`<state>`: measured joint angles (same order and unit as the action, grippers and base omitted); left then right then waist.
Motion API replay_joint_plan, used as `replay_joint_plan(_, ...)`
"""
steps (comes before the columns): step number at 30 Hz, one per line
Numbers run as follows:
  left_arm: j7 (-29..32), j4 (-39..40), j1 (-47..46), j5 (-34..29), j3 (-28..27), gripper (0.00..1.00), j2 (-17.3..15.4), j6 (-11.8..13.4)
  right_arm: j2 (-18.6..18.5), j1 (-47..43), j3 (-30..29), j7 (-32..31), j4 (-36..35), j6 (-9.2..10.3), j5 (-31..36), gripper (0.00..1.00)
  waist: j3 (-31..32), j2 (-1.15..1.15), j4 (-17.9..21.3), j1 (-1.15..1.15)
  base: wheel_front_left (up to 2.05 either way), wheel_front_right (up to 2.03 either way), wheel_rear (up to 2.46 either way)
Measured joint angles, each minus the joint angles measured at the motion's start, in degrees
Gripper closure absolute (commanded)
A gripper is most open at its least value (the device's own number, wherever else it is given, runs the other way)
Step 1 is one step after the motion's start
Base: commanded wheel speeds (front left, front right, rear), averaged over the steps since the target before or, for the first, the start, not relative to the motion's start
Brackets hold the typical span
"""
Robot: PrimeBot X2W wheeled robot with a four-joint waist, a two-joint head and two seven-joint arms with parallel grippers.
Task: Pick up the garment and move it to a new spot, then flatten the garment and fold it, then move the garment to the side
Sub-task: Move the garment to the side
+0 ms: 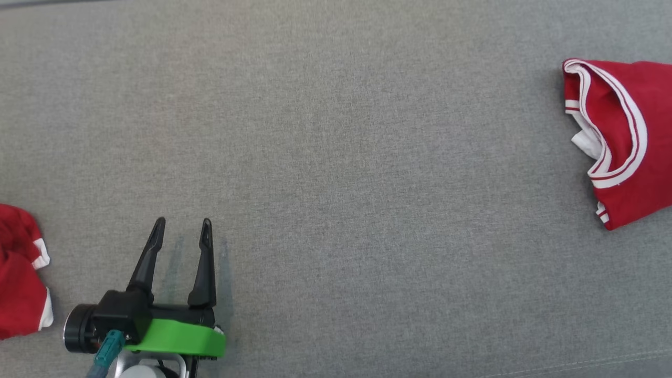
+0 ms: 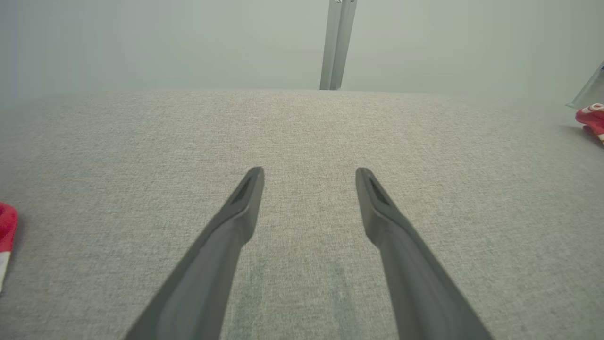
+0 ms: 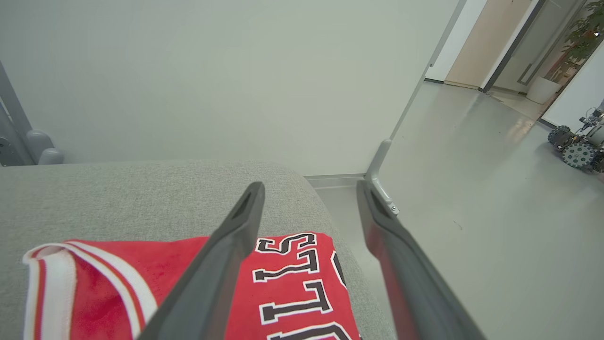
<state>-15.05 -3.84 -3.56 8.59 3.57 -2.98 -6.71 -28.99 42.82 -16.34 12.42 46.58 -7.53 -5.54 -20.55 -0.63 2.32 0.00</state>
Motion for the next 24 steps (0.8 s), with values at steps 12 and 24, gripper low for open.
replay_joint_plan(12,0.0,-4.7,6.0,2.8,-1.7,0.00,0.1,2.3,8.0,-27.1,8.7,2.6,-32.7,0.00,-8.2,0.00,11.3,0.00,-1.4,0.00,0.00,0.00,0.00)
replay_joint_plan(24,0.0,-9.0,5.7,2.9,-3.6,0.00,0.1,1.7,20.4,-44.0,6.6,2.6,-44.2,0.00,-1.5,0.00,17.5,0.00,-4.9,0.00,0.00,0.00,0.00)
